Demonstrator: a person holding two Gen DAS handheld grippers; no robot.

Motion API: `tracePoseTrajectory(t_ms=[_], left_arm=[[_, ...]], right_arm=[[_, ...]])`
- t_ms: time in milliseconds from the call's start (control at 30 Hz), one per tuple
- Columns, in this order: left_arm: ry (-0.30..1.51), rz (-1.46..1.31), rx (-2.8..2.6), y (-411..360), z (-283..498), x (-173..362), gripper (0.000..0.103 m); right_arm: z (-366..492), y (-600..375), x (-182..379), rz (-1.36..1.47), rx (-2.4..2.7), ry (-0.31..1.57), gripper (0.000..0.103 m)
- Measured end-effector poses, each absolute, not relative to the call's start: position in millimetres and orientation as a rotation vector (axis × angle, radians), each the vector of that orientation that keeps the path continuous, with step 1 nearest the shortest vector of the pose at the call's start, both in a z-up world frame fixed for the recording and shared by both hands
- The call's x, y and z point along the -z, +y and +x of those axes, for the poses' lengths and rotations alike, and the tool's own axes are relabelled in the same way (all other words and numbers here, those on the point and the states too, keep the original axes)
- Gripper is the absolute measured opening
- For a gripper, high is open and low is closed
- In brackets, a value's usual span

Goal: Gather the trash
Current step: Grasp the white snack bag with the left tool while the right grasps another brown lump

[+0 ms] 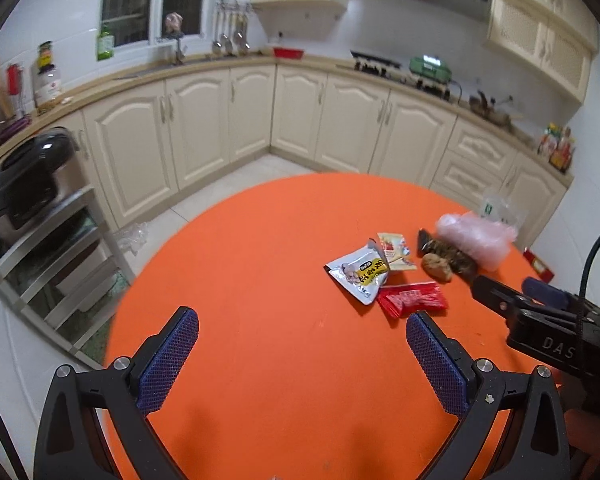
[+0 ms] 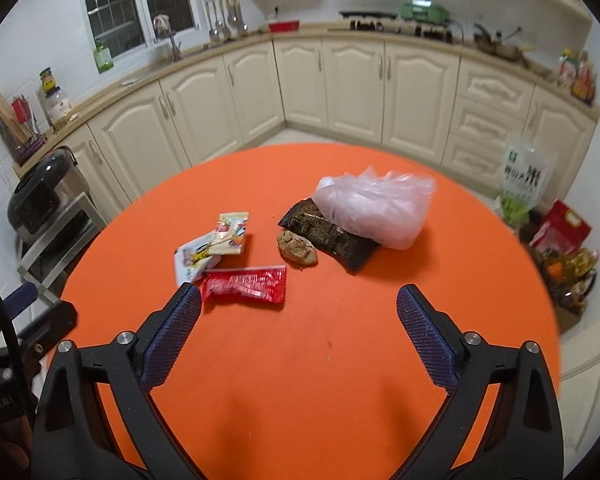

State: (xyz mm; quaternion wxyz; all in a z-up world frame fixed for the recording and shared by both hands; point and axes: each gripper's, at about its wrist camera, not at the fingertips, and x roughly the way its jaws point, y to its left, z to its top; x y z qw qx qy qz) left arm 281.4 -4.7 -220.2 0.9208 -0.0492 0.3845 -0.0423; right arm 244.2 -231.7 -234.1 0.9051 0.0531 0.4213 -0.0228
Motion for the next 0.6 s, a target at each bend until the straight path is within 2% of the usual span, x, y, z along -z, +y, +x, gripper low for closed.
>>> tracePoseTrajectory(t_ms=[33,133,400,500,600], left_arm=[[0.802,-0.095,0.093,-6.6,297.9,220.2,0.102],[0.84,-0.08,0.125,-14.1,344.7,224.0,0.102],[0.916,-0.025,0.177,-24.3,435.9,238.7,0.102],[0.933,-0.011,0.185,-27.4,456.9,245.4,0.102],[0.941,-0.005,0.184,-28.1,476.7,247.6,0.102]], right_arm=[[252.4,-230.8,239.2,0.108,0.045,0.882,0.083],[272.2,-232.3,255.1,0.117,0.039,0.916,0.072],[297.5,-233.9,273.4,0.084,0.047,0.936,0.064],[303.5,-232.5,277.7,0.052,0.063,0.949,0.051],[302.9,-231.8,278.7,0.028,0.07,0.946,0.045]])
